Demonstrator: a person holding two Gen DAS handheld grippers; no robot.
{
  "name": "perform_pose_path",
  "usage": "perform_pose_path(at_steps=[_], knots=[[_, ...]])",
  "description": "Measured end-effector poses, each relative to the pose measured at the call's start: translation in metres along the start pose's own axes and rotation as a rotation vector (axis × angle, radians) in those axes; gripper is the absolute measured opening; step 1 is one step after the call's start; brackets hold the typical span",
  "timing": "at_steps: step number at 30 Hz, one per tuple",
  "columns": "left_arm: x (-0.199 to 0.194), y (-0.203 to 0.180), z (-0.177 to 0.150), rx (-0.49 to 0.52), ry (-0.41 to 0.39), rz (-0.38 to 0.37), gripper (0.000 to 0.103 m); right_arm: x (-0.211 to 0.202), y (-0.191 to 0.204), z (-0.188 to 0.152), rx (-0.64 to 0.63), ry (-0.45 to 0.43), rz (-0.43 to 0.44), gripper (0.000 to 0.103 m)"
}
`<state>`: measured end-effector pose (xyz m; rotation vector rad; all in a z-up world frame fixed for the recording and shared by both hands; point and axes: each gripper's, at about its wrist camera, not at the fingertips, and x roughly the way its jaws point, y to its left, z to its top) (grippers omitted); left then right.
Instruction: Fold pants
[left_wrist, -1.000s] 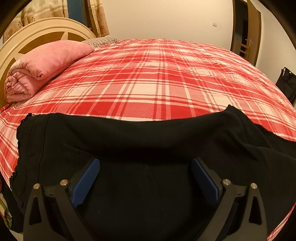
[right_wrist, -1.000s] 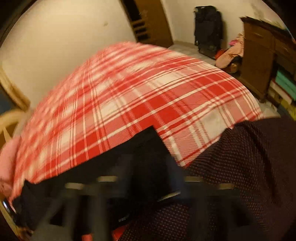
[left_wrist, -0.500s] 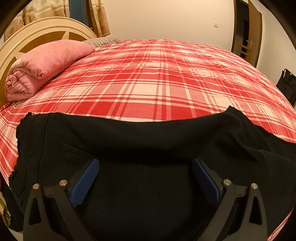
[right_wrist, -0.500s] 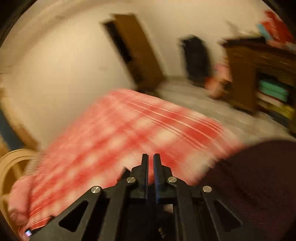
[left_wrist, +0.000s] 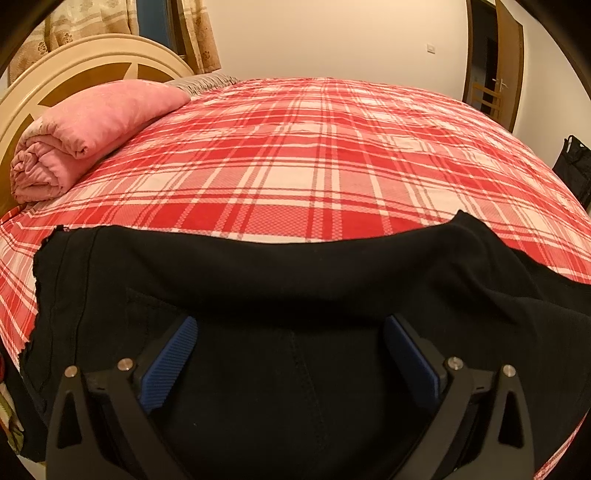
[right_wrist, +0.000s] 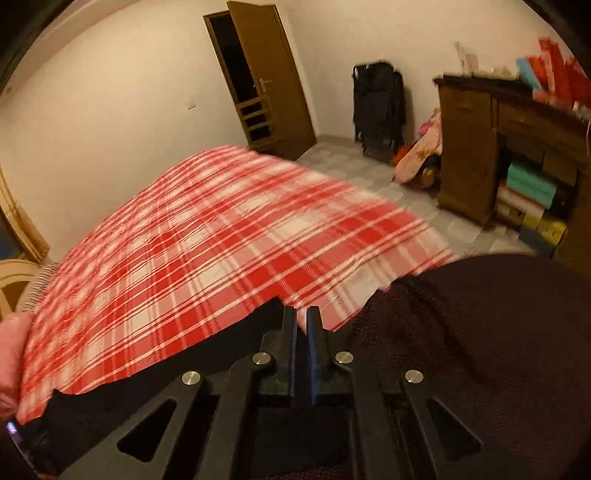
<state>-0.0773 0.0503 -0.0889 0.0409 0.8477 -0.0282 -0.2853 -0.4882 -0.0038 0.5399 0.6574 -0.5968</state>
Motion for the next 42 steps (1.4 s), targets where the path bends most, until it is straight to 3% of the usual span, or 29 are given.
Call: perform_pose_path(at_steps=[2,4,5,6,7,9,14,15,16,18,20,28,31,36,40,42], knots=[[0.001,0.0,0.001,0.002,0.003,-0.002,0.103,0.013,0.002,-0.002,-0.031,0.061,0.004,0.01],[0.001,0.0,0.001,0.005,0.005,-0.002,0.103,0.031,0.005,-0.003,-0.056,0.141,0.031,0.029],[0.001,0.0,0.001,0.005,0.005,-0.002,0.103,0.041,0.006,-0.002,-0.063,0.175,0.034,0.049],[0.001,0.0,0.001,0.005,0.005,-0.002,0.103,0.047,0.007,-0.002,-0.072,0.191,0.038,0.06],[0.001,0.0,0.001,0.004,0.004,0.003,0.103,0.056,0.01,-0.001,-0.096,0.217,0.048,0.061],[0.0,-0.001,0.001,0.003,0.003,0.005,0.103,0.074,0.017,0.001,-0.159,0.279,0.064,0.061],[0.001,-0.001,0.001,0.001,0.006,0.009,0.103,0.11,0.033,-0.01,-0.34,0.396,-0.012,0.059],[0.001,-0.001,0.001,0.001,0.006,0.01,0.103,0.112,0.038,-0.014,-0.392,0.394,-0.045,0.038],[0.001,-0.001,0.001,0.002,0.005,0.011,0.103,0.111,0.042,-0.017,-0.435,0.384,-0.072,0.025],[0.001,-0.001,0.001,0.002,0.006,0.01,0.103,0.099,0.046,-0.017,-0.464,0.345,-0.059,0.011],[0.001,-0.001,0.001,0.002,0.005,0.011,0.103,0.088,0.047,-0.014,-0.447,0.315,-0.047,0.008],[0.0,-0.001,0.001,-0.001,0.008,0.022,0.103,0.002,0.075,0.013,-0.42,0.02,0.043,0.008],[0.0,-0.002,0.001,-0.002,0.008,0.029,0.103,-0.017,0.089,0.015,-0.451,-0.064,0.031,0.008],[-0.001,-0.004,0.001,-0.001,0.002,0.033,0.103,0.005,0.077,0.013,-0.434,-0.042,-0.034,0.008],[0.0,-0.003,0.0,0.001,-0.005,0.03,0.103,0.027,0.042,0.011,-0.319,0.028,0.023,0.008],[0.0,-0.003,0.0,0.001,-0.005,0.031,0.103,0.036,0.031,0.007,-0.297,0.069,0.008,0.008]])
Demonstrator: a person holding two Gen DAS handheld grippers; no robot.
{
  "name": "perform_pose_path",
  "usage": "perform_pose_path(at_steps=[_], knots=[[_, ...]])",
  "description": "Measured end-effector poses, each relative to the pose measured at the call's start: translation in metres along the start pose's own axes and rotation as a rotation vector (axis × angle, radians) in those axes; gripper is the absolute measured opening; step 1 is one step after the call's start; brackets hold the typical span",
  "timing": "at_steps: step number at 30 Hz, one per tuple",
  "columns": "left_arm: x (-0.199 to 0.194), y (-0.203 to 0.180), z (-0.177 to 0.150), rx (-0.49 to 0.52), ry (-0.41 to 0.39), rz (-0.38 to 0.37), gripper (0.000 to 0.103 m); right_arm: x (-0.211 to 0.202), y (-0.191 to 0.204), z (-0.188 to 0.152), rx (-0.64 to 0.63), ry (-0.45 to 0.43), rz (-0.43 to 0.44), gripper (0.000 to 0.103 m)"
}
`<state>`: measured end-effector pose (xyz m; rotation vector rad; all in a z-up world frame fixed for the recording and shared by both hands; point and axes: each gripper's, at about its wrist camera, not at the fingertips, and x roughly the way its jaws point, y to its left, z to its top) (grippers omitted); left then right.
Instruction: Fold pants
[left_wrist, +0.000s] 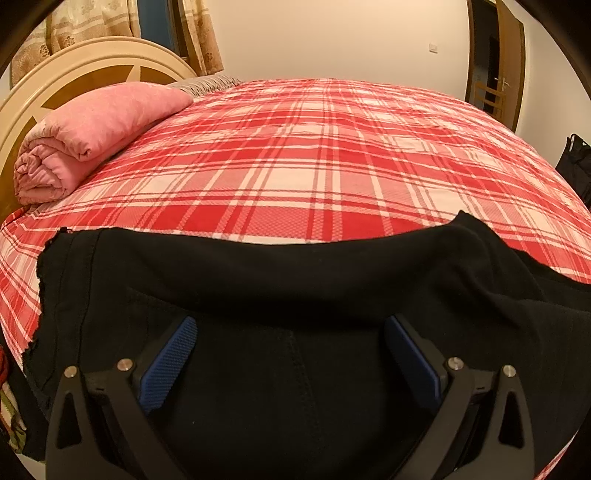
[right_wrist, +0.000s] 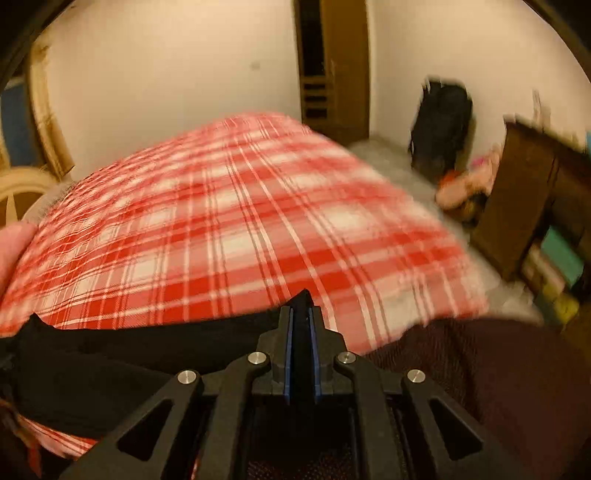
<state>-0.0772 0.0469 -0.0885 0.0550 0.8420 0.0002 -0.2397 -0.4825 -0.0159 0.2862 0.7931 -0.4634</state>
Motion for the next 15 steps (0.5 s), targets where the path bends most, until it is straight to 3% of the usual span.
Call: perform_pose_path(at_steps=[3,9,12,15], knots=[[0.001,0.0,-0.001,0.002,0.0,0.001,0.103,-0.002,0.001,-0.006,-0.046,0.001,-0.034,0.008],[0.001,-0.003,0.001,0.002,0.005,0.008,0.103,0.0,0.01,0.006,-0.125,0.01,0.011,0.01],[0.001,-0.003,0.001,0.004,0.007,0.01,0.103,0.02,0.027,0.011,-0.242,0.104,0.066,0.01],[0.001,-0.003,0.002,0.006,0.008,0.013,0.103,0.046,0.052,0.006,-0.395,0.195,0.019,0.01]])
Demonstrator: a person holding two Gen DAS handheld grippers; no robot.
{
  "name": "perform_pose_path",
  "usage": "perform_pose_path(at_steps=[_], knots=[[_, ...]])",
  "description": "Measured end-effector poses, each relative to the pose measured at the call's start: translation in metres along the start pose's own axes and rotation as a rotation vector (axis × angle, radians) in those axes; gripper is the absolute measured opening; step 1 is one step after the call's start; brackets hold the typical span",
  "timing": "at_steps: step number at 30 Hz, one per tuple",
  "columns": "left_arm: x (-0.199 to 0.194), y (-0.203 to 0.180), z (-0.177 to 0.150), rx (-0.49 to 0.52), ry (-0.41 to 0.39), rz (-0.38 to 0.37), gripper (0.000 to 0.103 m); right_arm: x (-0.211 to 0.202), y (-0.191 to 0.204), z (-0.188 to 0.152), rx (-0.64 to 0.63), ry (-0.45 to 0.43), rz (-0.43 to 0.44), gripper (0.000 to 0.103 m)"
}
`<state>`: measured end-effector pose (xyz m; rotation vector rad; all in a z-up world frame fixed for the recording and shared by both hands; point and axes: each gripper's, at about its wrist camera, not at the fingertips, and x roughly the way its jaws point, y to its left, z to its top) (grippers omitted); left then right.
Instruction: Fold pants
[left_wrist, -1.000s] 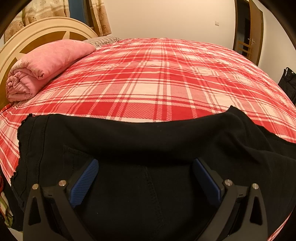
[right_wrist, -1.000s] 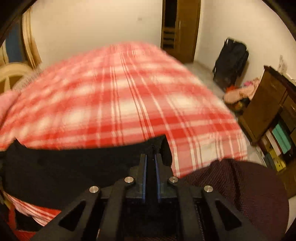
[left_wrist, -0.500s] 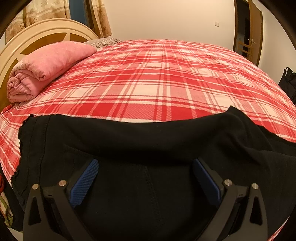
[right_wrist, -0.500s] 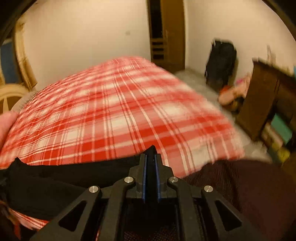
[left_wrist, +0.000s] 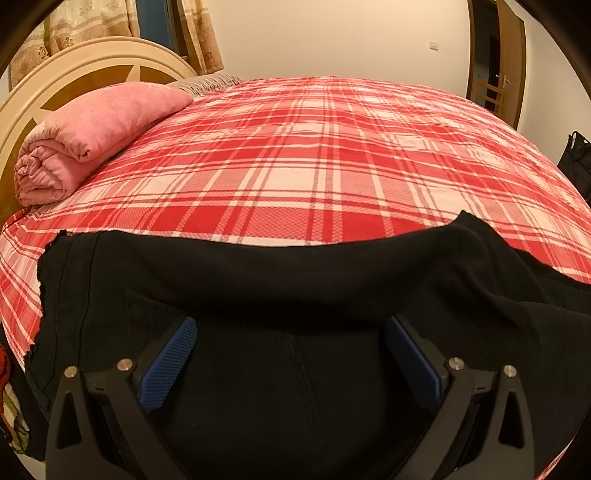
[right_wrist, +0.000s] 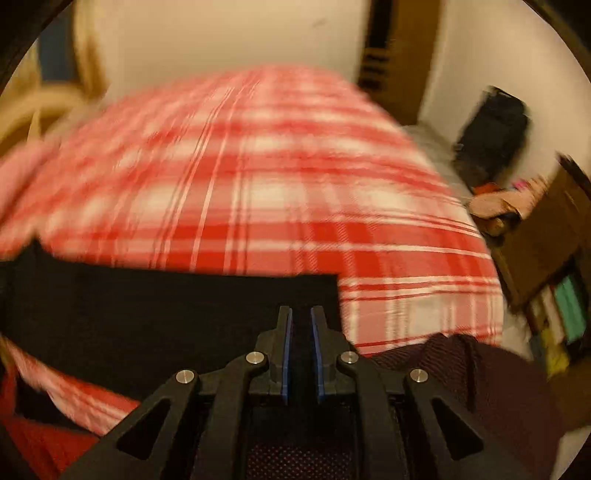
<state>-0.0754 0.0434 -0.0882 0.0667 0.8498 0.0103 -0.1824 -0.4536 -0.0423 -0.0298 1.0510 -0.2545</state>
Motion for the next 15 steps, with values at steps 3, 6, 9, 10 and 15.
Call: perform_pose_path(at_steps=[3,6,9,10,15], knots=[[0.0,0.0,0.0,-0.003,-0.001,0.005,0.103,0.019,0.017,0.005,-0.058,0.04,0.011,0.01],[-0.001,-0.001,0.0,-0.003,0.001,0.009,0.103,0.029,0.025,0.004,-0.042,0.064,0.069,0.01],[0.0,-0.001,0.0,-0.005,0.004,0.014,0.103,0.031,0.039,-0.006,-0.043,0.08,0.12,0.01],[0.0,-0.001,0.0,-0.005,0.005,0.015,0.103,0.027,0.041,-0.009,-0.034,0.069,0.134,0.01],[-0.001,-0.003,0.001,0.013,-0.008,0.024,0.103,-0.004,0.036,-0.018,0.152,-0.066,0.251,0.011]])
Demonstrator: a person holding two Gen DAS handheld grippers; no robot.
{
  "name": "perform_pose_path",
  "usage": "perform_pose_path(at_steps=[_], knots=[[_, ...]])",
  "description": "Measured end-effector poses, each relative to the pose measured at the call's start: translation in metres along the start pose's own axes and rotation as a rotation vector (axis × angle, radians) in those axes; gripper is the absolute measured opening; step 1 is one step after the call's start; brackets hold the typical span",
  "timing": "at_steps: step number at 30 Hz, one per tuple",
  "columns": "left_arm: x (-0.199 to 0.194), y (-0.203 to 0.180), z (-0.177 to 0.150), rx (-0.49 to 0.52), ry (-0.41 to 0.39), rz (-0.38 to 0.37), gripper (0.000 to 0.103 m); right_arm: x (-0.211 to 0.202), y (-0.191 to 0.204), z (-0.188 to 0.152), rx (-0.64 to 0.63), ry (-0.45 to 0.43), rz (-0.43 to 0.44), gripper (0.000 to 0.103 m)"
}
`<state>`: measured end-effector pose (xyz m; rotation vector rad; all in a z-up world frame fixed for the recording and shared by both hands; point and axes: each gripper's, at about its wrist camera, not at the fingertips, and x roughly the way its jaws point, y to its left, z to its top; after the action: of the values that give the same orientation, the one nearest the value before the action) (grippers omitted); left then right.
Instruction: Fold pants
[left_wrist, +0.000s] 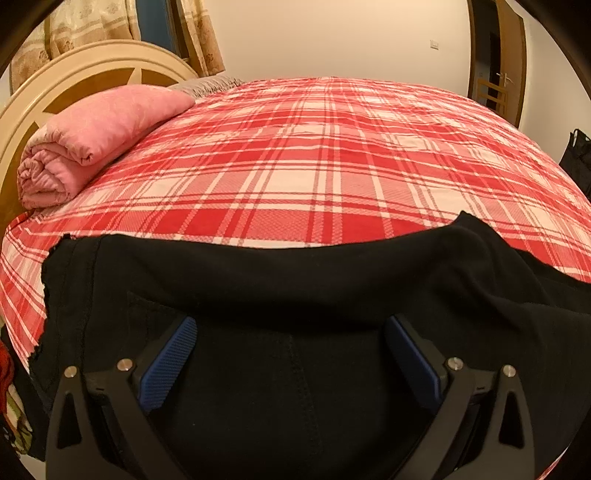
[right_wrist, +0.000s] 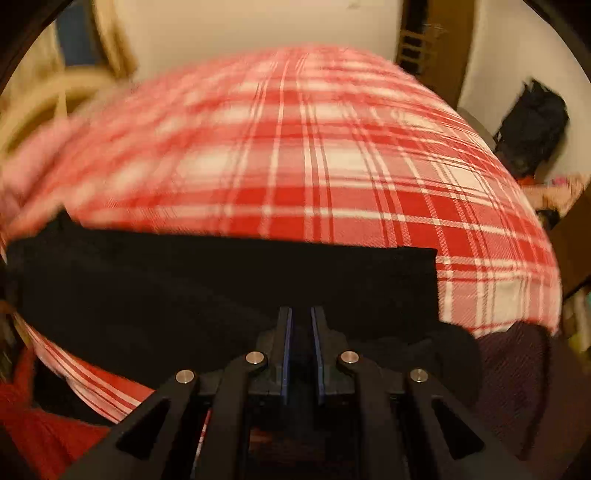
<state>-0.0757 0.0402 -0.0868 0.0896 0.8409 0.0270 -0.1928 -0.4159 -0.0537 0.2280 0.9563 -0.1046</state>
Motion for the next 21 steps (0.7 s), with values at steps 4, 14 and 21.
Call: perform_pose_path(at_steps=[4,14,21], knots=[[-0.009,-0.008,0.005,0.052,-0.013,-0.019,0.101,-0.004,0.02,0.008,0.011,-0.041,0.103,0.035],[-0.051,-0.059,0.023,0.246,-0.075,-0.252,0.101,0.052,0.134,0.035,-0.159,-0.026,0.307,0.056],[-0.041,-0.087,0.056,0.372,-0.05,-0.287,0.095,0.098,0.216,0.025,-0.41,0.069,0.341,0.056]])
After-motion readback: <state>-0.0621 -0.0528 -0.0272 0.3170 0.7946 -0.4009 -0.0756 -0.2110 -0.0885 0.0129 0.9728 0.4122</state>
